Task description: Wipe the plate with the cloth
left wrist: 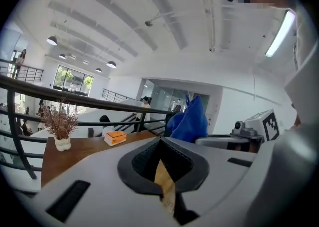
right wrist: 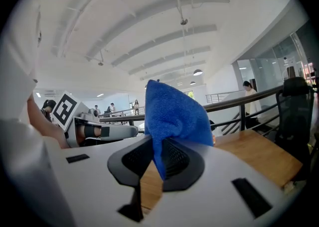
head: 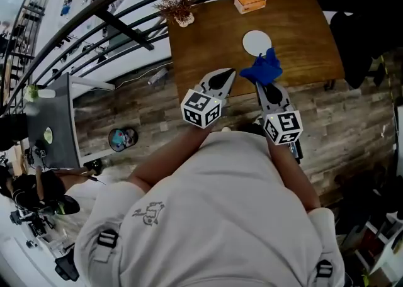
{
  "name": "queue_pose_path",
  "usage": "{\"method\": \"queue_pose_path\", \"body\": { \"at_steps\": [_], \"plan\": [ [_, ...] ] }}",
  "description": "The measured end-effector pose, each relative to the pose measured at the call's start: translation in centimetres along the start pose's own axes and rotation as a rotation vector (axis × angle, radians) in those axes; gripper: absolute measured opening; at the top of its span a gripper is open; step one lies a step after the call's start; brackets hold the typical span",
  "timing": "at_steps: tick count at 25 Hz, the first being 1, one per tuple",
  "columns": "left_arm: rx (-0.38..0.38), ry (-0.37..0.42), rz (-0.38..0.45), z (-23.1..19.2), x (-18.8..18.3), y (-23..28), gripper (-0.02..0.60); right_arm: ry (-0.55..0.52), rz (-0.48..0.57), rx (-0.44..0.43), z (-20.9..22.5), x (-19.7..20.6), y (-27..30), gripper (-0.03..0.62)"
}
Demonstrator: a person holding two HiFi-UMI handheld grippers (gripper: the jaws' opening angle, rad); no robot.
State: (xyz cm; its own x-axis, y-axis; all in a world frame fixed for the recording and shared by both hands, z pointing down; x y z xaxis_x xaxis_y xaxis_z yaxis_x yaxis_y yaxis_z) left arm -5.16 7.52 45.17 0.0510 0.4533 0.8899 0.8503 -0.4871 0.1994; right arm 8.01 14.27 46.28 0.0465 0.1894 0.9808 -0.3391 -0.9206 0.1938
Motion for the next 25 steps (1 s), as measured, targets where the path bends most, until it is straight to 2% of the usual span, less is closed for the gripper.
{"method": "queue_pose_path", "body": {
  "at_steps": [9, 13, 19, 25],
  "plan": [
    [0.011, 0.013, 0.062, 2.2, -0.6, -2.4, 0.006, -0.03, 0.001, 0.03, -1.5, -0.6, -3.7, 0.046],
    [0.014, 0.003, 0.062, 2.9, -0.5, -3.0, 0.006, -0.033, -0.004, 0.034, -2.0, -0.8, -4.8, 0.046],
    [0.023, 0.002, 0.037, 3.7, 1.5, -3.3, 0.006, -0.027, 0.009, 0.046, -2.3, 0.5, -6.0, 0.046],
    [0.031, 0.001, 0.064, 3.9, 0.2, -4.8, 0.006, -0.024, 0.011, 0.051, -3.2, -0.6, -6.1, 0.046]
  ]
}}
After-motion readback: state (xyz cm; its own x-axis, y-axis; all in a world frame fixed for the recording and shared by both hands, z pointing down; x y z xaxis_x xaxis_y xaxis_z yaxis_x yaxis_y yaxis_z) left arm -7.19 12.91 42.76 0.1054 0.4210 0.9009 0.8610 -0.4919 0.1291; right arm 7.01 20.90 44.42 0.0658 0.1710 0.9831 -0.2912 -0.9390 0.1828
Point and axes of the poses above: the fingertips, and each gripper's own axes: y forward along the fingers, z to its right, x out of its underside, the point moved 5 cm from there along -y, backward along the fingers, and after that the axes turned 9 degrees about -y, right-handed, at the moved point
